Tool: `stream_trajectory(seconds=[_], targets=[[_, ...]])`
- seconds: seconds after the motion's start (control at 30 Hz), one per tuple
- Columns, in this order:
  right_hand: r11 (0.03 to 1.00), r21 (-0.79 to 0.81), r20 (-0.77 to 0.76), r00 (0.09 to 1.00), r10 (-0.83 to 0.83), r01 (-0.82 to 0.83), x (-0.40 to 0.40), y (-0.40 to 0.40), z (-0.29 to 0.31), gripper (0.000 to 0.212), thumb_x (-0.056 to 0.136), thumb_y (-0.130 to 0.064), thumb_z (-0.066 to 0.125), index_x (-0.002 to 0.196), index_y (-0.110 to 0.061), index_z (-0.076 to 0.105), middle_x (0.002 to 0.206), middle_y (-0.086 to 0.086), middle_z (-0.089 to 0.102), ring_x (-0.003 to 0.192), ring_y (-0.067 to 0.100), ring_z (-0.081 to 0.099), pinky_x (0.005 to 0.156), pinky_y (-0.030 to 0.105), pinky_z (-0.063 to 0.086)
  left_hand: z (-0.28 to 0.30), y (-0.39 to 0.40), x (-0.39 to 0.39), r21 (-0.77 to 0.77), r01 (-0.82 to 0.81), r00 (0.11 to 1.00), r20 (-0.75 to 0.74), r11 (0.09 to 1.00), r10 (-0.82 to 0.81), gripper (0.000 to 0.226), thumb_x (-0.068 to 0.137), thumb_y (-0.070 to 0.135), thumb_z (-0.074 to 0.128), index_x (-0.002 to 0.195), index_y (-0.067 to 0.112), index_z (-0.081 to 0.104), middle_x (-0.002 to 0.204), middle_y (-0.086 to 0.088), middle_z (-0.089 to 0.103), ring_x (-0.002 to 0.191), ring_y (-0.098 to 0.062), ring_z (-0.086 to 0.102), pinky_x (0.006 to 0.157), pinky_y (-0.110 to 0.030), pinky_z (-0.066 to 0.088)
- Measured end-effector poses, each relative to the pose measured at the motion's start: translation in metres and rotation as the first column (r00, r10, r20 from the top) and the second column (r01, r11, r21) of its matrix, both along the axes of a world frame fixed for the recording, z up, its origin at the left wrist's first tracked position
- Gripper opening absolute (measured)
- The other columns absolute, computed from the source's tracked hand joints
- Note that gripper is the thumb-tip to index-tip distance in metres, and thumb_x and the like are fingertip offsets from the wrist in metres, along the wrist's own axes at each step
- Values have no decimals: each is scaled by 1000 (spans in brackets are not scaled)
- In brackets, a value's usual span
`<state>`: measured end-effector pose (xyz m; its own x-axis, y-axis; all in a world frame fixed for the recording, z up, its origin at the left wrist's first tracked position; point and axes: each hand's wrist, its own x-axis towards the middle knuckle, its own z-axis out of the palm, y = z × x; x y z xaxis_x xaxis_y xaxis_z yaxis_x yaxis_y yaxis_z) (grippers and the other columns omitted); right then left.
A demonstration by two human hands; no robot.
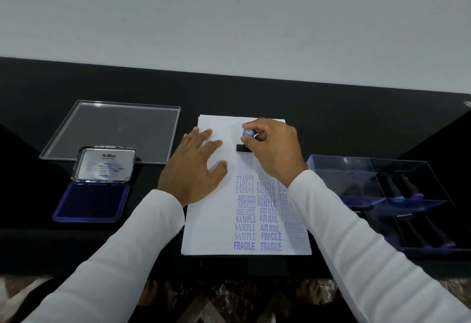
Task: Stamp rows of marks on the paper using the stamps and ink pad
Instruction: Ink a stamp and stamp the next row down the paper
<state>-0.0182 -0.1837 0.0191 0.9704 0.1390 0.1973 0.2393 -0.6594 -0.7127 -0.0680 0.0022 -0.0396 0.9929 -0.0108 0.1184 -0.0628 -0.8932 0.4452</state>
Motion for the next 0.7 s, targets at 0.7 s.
stream_trajectory(seconds=[0.7], targets=[[1000, -5, -28, 1000, 14, -15, 0, -1, 1, 21, 88, -22, 75, 109, -18, 75, 106, -4, 72, 83, 10, 67, 89, 30, 57, -2, 1, 0, 11, 10, 999, 46, 1000, -10, 60, 90, 59, 46, 142, 30, 53, 161, 5, 34, 153, -22, 19, 114, -35, 12]])
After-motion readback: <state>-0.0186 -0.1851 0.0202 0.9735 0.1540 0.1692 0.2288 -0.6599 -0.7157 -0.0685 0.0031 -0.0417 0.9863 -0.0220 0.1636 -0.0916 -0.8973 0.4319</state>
